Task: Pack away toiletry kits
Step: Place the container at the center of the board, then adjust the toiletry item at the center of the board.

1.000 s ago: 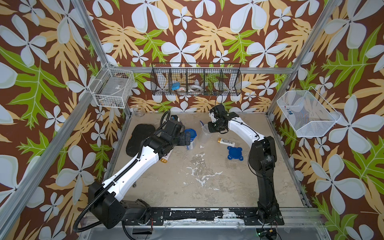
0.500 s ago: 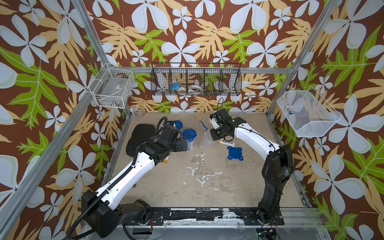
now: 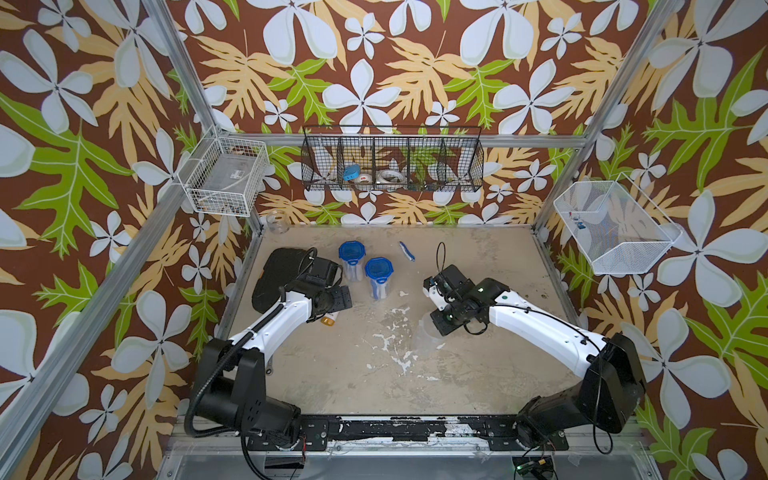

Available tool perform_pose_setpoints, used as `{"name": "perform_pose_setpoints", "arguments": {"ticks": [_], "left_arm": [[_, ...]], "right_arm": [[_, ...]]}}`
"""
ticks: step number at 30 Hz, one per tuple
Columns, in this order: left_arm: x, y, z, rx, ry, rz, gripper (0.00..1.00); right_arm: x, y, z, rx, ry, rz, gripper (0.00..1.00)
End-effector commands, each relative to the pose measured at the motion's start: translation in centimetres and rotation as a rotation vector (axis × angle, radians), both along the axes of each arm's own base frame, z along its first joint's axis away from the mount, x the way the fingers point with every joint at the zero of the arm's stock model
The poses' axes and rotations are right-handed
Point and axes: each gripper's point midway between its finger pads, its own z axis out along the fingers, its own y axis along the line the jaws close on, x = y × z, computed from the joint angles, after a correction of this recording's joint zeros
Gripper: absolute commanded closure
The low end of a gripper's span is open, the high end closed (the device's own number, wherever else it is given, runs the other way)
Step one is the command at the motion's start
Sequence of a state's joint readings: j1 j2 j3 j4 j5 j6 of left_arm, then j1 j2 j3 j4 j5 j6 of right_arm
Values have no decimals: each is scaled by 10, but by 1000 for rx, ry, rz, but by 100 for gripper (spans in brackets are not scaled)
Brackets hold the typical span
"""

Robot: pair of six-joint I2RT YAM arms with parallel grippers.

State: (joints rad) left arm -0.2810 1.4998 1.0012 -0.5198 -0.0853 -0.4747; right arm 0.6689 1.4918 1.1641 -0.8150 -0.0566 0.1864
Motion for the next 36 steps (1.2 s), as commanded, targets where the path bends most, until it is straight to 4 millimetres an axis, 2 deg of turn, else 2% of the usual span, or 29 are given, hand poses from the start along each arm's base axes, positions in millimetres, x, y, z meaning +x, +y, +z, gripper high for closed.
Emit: {"name": "perform_pose_setpoints", "arguments": {"ticks": [1,10,15,23,30,36], "left_arm": [[11,-1,-16,37,25,-54,5],[23,-3,-56,99,120,-122,4],[13,-2,-71,96,165,-116,10],[-10,-15,-78,-16,194,-107,14],[-27,-33,-73,-87,198,-118,15],[-38,-67,-62,-189,167,-167,15]], "right_arm": [[-1,1,-2,4,-8,-32,97],[-4,11,-7,-14,-12,3,91],[-3,15,-5,-13,-17,10,86],[0,17,3,7,-36,4,65],[1,17,9,18,-50,-7,56],[3,15,16,17,-73,-15,52]]}}
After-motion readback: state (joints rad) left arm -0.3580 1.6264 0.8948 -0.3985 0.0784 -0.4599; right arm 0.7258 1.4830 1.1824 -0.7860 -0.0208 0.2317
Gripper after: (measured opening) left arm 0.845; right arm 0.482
